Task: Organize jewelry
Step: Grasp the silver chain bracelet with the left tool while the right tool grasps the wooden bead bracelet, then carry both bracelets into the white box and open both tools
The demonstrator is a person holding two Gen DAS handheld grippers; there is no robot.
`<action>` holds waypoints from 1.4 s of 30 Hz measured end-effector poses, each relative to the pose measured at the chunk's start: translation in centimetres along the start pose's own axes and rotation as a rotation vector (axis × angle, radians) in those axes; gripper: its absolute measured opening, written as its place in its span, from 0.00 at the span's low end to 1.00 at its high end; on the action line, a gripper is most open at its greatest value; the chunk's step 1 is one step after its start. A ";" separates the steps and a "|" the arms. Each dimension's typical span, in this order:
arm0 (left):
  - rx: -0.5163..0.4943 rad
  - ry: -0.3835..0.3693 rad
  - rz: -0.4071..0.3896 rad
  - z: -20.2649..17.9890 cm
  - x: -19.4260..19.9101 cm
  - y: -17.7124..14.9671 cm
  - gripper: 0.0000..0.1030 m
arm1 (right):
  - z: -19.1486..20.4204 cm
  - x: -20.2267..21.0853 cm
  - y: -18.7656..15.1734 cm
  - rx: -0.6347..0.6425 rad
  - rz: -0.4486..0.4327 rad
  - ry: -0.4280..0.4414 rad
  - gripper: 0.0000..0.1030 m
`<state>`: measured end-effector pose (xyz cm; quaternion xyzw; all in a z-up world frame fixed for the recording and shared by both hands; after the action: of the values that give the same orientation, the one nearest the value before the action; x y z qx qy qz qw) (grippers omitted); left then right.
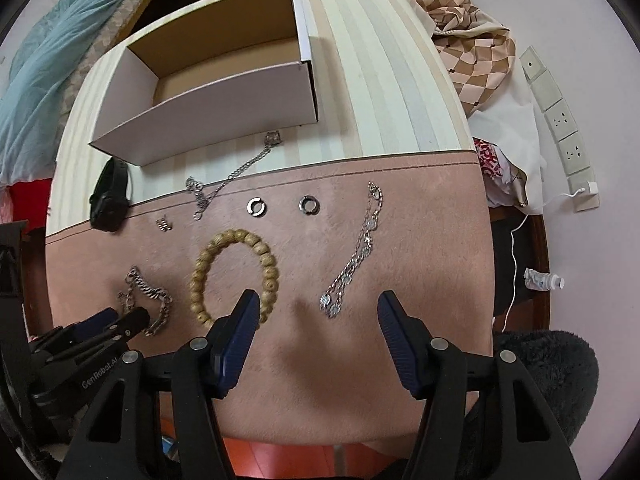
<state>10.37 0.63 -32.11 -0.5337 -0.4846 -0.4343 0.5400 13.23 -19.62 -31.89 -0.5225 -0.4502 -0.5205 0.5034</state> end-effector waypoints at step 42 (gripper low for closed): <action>-0.067 -0.295 -0.328 -0.1 16.3 2.4 0.01 | 6.7 10.9 0.7 0.177 -0.257 0.192 0.09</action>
<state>15.24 1.46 -16.40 -0.5232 -0.6241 -0.4494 0.3672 15.16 -13.57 -20.73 -0.3621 -0.5072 -0.5865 0.5174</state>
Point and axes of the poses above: each gripper's, at about its wrist camera, not at the fingertips, and x roughly against the way its jaws point, z to its left, y to its top, the point moved 4 cm from there along -x, roughly the way its jaws point, and after that the axes turned 9 degrees about z, right-handed, at the moved point
